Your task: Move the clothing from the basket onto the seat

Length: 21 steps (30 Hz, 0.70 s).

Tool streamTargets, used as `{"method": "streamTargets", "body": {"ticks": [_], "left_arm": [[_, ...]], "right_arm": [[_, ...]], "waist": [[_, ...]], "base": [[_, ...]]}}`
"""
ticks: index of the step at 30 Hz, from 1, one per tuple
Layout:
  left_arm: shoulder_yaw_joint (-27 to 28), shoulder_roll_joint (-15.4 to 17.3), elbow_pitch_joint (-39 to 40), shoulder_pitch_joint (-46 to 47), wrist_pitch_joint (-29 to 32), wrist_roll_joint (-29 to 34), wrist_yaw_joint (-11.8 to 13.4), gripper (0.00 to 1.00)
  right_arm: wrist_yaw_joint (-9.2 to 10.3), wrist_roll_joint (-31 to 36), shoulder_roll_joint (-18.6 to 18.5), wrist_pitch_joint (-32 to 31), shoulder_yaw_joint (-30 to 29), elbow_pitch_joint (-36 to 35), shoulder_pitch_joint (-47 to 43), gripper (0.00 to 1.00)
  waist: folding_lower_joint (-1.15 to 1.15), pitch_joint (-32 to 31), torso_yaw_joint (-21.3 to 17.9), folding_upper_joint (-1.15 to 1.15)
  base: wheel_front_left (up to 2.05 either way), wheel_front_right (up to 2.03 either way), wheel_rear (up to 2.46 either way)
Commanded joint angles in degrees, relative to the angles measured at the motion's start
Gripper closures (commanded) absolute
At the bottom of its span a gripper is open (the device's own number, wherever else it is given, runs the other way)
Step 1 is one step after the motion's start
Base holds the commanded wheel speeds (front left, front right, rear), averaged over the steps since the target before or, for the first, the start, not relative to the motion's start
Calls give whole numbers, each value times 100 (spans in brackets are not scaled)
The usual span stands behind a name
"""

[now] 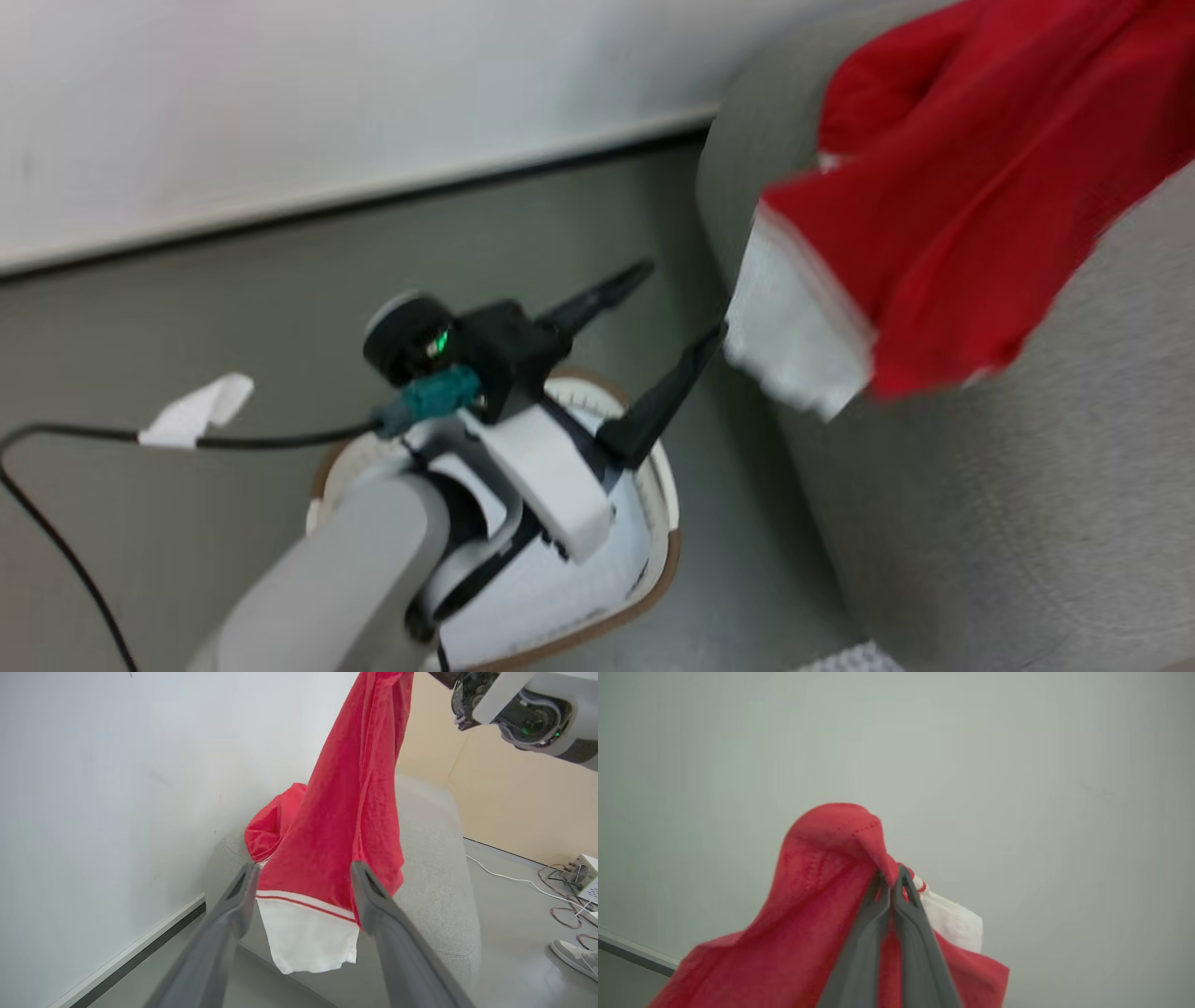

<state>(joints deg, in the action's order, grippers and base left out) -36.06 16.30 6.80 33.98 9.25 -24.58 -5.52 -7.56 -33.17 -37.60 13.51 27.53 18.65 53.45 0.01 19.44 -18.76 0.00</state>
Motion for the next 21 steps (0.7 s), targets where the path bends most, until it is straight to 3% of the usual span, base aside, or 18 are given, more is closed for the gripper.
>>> {"method": "streamTargets", "body": {"ticks": [1,8,14,21], "left_arm": [[-24,24,-53,271,14,124,-46,0],[-199,-26,-205,1183,-182,215,-150,0],[-294,-262,-252,1566,-404,194,-161,0],[-433,-433,-426,1428,-624,186,-109,0]], "right_arm": [[15,177,17,-85,-372,121,316,100],[15,874,-326,-705,-1955,828,1506,100],[15,1657,-584,-1130,-2979,1703,1896,100],[15,2793,85,-815,-4251,3047,1324,100]], "waist": [[-1,1012,446,0],[-1,1840,796,0],[-1,2175,1069,0],[-1,2219,1313,0]], "base": [[0,0,0],[0,0,0],[0,0,0],[0,0,0]]}}
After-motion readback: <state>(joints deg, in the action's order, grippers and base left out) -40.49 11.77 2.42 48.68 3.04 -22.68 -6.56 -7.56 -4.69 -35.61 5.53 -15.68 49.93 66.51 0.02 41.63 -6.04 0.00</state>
